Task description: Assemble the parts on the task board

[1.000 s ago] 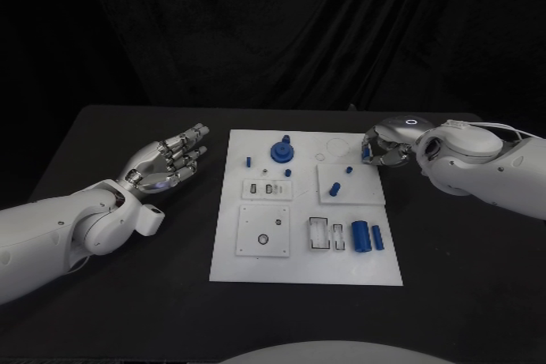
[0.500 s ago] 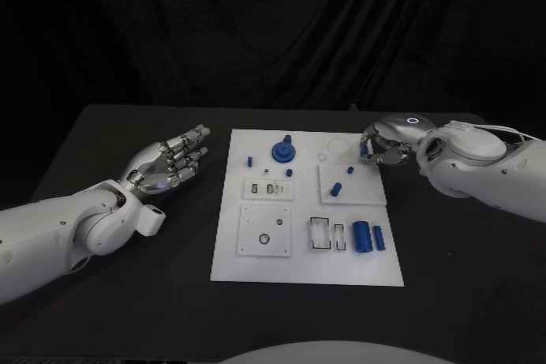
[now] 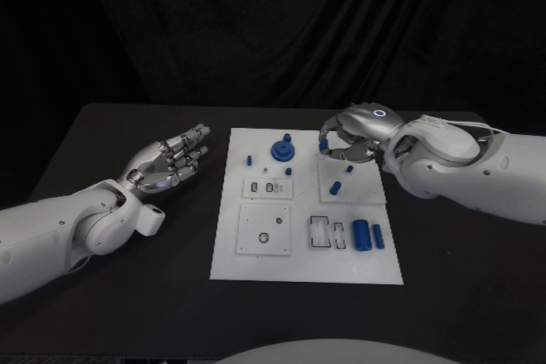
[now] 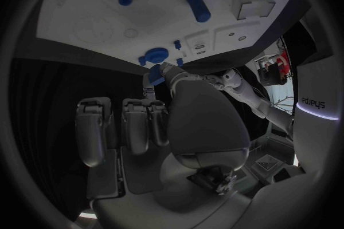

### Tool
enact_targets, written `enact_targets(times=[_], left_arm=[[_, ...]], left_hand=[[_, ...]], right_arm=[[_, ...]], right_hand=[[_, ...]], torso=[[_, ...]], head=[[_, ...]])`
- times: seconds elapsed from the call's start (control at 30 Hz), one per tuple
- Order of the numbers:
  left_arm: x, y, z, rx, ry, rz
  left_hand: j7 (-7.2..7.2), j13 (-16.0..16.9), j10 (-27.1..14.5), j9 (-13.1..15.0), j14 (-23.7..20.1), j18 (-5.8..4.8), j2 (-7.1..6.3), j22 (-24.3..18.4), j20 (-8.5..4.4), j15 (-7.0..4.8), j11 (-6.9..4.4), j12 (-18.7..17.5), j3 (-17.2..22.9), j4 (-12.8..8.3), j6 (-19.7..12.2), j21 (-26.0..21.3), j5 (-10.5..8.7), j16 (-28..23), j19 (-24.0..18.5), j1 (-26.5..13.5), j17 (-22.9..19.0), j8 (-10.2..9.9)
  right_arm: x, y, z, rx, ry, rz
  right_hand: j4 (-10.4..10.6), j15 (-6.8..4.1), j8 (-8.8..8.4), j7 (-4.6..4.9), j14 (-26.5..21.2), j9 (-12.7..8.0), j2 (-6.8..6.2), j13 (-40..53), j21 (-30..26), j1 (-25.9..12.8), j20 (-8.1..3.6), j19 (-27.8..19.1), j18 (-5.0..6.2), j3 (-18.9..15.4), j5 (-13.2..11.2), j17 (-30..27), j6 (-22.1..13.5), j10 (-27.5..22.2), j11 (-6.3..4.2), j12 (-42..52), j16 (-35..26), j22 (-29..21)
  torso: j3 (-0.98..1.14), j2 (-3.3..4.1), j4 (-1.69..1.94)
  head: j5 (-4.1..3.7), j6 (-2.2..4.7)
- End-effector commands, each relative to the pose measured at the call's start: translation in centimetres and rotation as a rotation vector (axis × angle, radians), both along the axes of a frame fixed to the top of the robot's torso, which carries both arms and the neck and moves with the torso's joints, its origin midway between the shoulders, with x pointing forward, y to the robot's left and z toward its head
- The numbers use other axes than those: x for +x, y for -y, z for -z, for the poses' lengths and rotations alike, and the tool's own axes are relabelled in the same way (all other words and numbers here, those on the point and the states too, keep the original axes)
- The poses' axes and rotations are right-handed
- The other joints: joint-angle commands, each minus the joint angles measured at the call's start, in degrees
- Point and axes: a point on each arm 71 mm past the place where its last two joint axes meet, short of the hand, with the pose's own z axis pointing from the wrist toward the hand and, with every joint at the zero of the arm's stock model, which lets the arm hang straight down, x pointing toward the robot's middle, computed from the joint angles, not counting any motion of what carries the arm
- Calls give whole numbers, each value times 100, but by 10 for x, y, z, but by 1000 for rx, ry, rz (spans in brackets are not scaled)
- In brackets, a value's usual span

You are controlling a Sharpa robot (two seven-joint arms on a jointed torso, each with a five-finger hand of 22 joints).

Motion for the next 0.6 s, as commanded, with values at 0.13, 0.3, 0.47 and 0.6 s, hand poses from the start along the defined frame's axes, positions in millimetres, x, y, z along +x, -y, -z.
enact_targets(times=[0.13,0.3,0.47,0.6], left_arm=[[-2,4,-3,-30,29,22],[-2,5,-3,-31,29,24],[-2,4,-3,-30,30,21],[-2,4,-3,-30,30,22]], left_hand=[[60,5,-1,3,-6,97,51,7,25,44,11,24,-133,-29,-20,16,155,-18,-3,-97,-8,-12],[68,4,-4,4,-7,97,70,6,24,43,11,24,-172,-32,-15,14,134,-18,-4,-110,-8,-10],[65,3,-7,3,-6,98,87,8,23,44,5,23,-208,-35,-20,16,117,-18,0,-119,-8,-11],[58,3,-11,3,-7,98,94,7,22,44,2,22,-225,-36,-22,15,108,-18,-2,-122,-8,-11]], right_arm=[[-6,-34,17,8,-32,-82],[-8,-51,27,-11,-74,-108],[-9,-63,35,-36,-114,-120],[-8,-67,39,-52,-134,-117]], right_hand=[[-41,-21,-49,-83,584,3,13,1506,19,12,-28,604,-45,2,32,1509,147,596,11,15,17,1506],[-69,-2,-97,-50,584,-10,3,1506,19,5,-17,604,-45,-4,31,1509,168,596,40,15,17,1506],[-83,16,-130,-29,584,-18,-1,1506,19,-12,-5,604,-45,-11,30,1509,189,596,60,15,17,1506],[-97,34,-175,-8,584,-30,-7,1506,19,-31,9,604,-45,-20,30,1509,191,596,82,15,17,1506]], torso=[[-2,2,12],[-8,2,14],[0,6,2],[-8,1,15]], head=[[-6,20],[6,6],[11,-25],[-6,-47]])
